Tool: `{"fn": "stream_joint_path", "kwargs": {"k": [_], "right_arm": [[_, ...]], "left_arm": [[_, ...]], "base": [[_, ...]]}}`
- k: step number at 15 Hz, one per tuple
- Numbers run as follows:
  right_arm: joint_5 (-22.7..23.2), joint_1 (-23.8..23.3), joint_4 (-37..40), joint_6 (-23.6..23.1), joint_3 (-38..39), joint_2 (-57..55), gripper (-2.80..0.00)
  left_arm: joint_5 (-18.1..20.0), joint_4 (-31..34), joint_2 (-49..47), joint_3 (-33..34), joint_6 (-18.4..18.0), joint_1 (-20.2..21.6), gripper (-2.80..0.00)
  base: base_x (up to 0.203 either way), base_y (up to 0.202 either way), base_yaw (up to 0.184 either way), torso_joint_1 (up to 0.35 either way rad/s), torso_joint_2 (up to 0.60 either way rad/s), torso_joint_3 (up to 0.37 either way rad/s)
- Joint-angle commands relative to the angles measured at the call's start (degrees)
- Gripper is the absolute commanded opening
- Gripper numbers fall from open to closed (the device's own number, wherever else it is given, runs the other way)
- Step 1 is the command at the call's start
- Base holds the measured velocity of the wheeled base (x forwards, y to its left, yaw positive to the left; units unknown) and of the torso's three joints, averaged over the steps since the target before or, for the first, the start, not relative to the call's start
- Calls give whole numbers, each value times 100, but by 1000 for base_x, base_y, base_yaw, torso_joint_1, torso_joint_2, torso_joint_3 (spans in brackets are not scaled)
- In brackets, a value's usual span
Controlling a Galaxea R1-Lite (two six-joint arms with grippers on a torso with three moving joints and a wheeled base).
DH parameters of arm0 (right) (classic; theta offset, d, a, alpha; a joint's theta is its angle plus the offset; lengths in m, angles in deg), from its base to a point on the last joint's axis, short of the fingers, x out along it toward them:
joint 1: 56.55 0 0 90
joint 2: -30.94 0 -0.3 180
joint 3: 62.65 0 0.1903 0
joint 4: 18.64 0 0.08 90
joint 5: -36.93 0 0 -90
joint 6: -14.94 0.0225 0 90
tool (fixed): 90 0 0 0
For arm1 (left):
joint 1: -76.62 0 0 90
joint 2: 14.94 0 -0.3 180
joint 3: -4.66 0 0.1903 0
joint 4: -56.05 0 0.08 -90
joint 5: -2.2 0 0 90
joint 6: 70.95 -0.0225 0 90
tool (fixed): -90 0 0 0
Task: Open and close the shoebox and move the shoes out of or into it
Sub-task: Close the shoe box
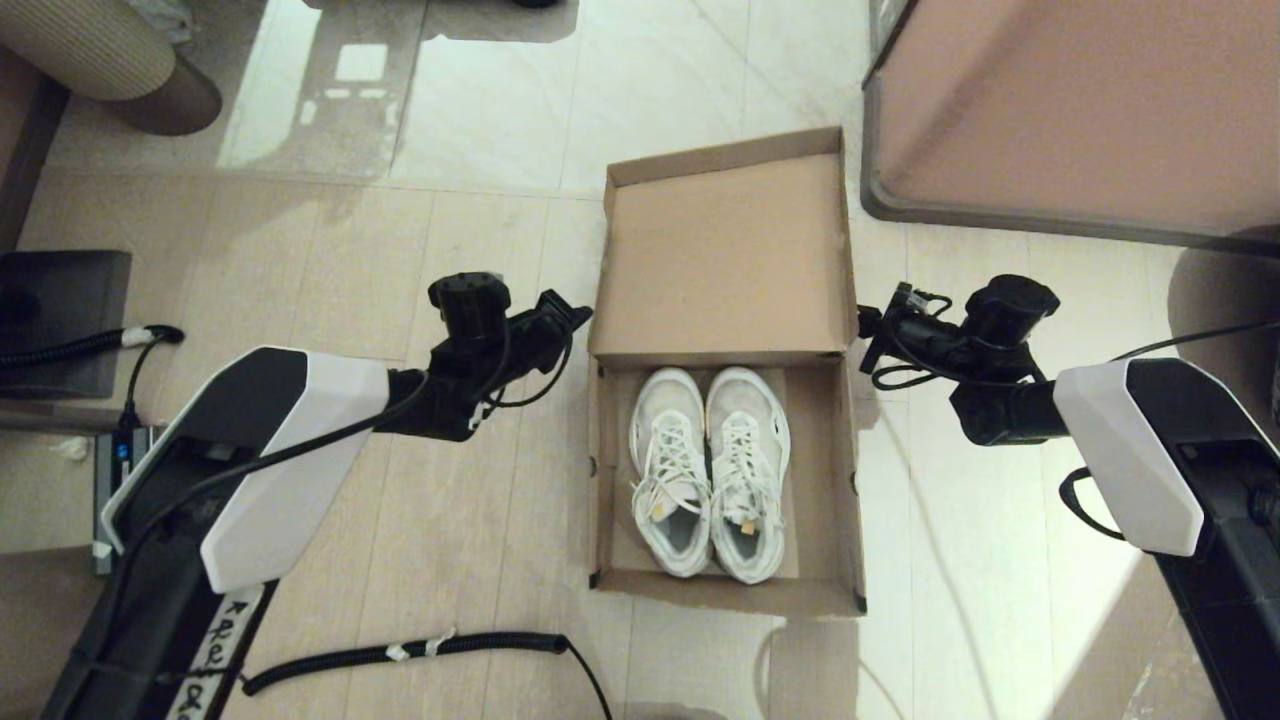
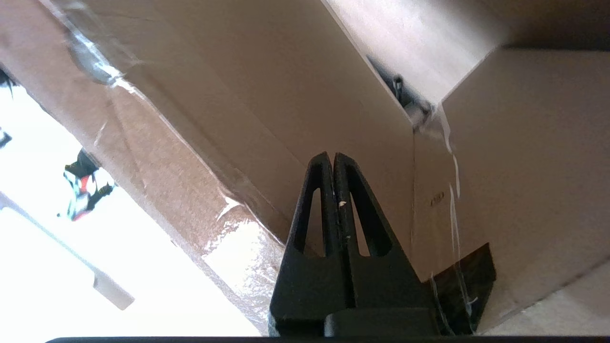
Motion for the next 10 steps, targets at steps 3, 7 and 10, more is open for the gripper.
{"fn": "stream_joint_path", "kwargs": {"k": [3,7,10], "right_arm": [[261,-75,-87,337,28,-126,-280],[467,-146,547,392,28,-100,-280],[464,-137,569,247,29,-85,-280]], "left_arm": [[-43,-25,-52,1,27,-81,-280],[-400,-17,114,220,34,-208,-280],[-472,-25,396,599,36,-239,-280]], "base": [[0,0,0,0,0,0],[0,0,0,0,0,0],[0,0,0,0,0,0]]}}
